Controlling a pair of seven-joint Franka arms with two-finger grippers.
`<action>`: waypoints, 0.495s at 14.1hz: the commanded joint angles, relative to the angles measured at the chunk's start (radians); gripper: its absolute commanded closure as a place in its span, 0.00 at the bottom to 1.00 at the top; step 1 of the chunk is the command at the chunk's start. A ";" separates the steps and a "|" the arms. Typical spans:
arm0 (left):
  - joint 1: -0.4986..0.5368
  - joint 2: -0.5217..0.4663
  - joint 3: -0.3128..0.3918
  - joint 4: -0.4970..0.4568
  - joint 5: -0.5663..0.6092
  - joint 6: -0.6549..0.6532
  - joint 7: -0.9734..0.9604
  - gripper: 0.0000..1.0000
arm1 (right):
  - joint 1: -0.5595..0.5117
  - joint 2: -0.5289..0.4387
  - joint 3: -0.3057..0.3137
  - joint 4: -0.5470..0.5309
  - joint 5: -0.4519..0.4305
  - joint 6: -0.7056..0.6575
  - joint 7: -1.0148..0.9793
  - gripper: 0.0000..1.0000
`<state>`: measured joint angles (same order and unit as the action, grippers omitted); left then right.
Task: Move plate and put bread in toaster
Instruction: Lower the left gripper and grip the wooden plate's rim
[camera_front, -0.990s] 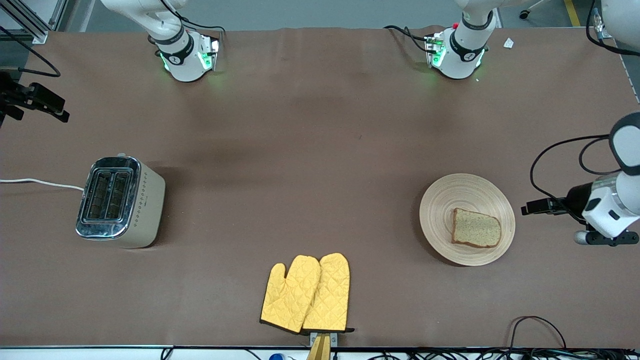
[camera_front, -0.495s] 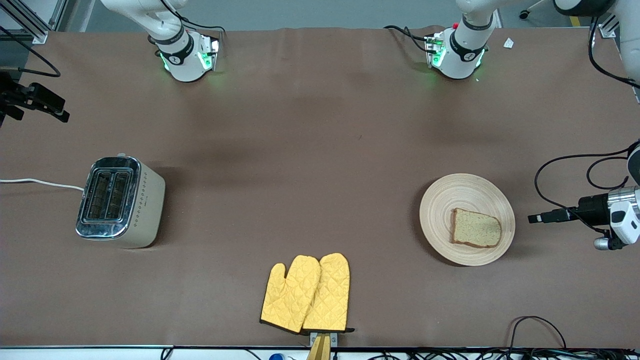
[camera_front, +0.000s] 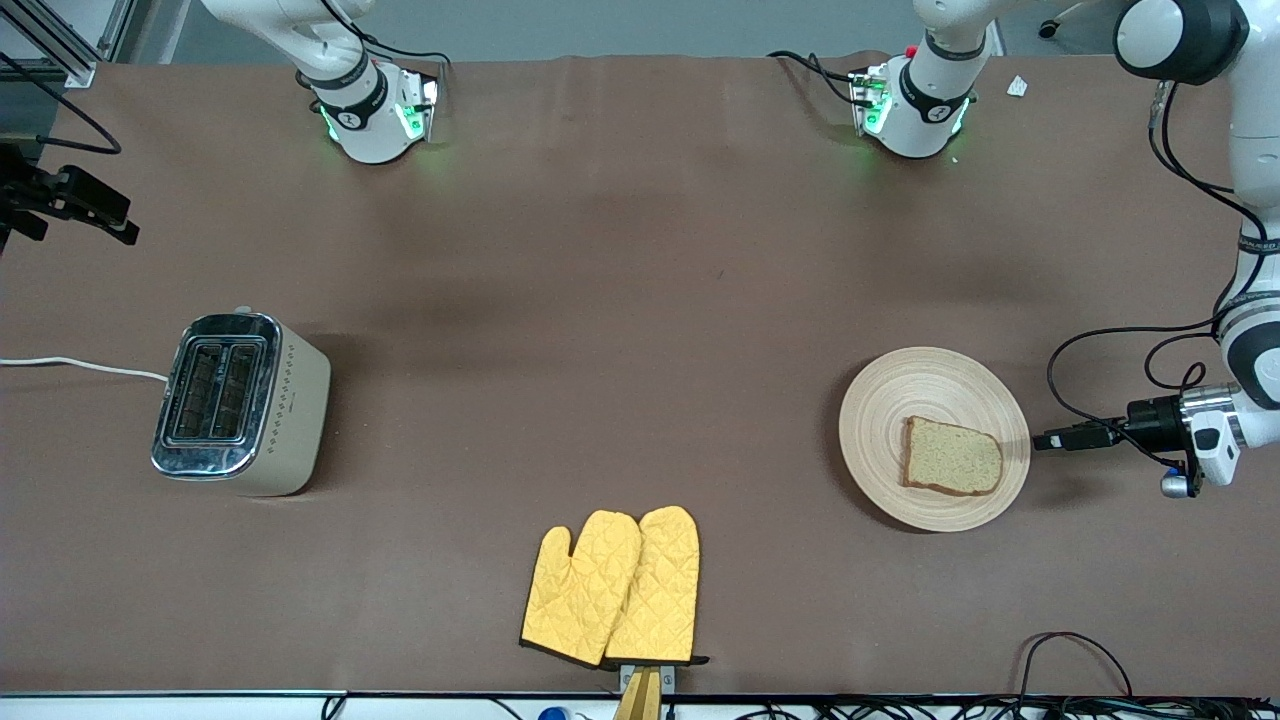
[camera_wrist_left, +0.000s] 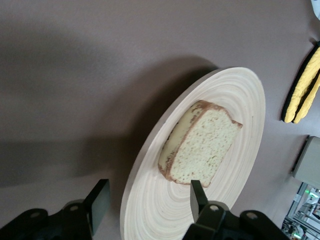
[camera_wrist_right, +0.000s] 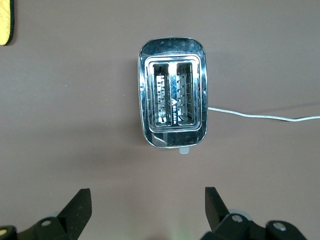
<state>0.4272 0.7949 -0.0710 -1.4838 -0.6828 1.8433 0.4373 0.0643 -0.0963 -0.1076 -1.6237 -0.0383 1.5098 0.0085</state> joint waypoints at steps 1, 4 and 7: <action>0.025 0.044 -0.009 0.023 -0.049 -0.044 0.059 0.32 | -0.005 -0.007 0.002 -0.005 0.012 -0.002 -0.009 0.00; 0.036 0.069 -0.009 0.023 -0.092 -0.052 0.145 0.43 | -0.005 -0.007 0.002 -0.005 0.012 -0.002 -0.009 0.00; 0.036 0.078 -0.009 0.022 -0.096 -0.075 0.176 0.60 | -0.005 -0.007 0.002 -0.005 0.012 -0.003 -0.009 0.00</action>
<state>0.4540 0.8621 -0.0722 -1.4824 -0.7637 1.7990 0.5888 0.0644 -0.0963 -0.1076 -1.6237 -0.0383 1.5096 0.0085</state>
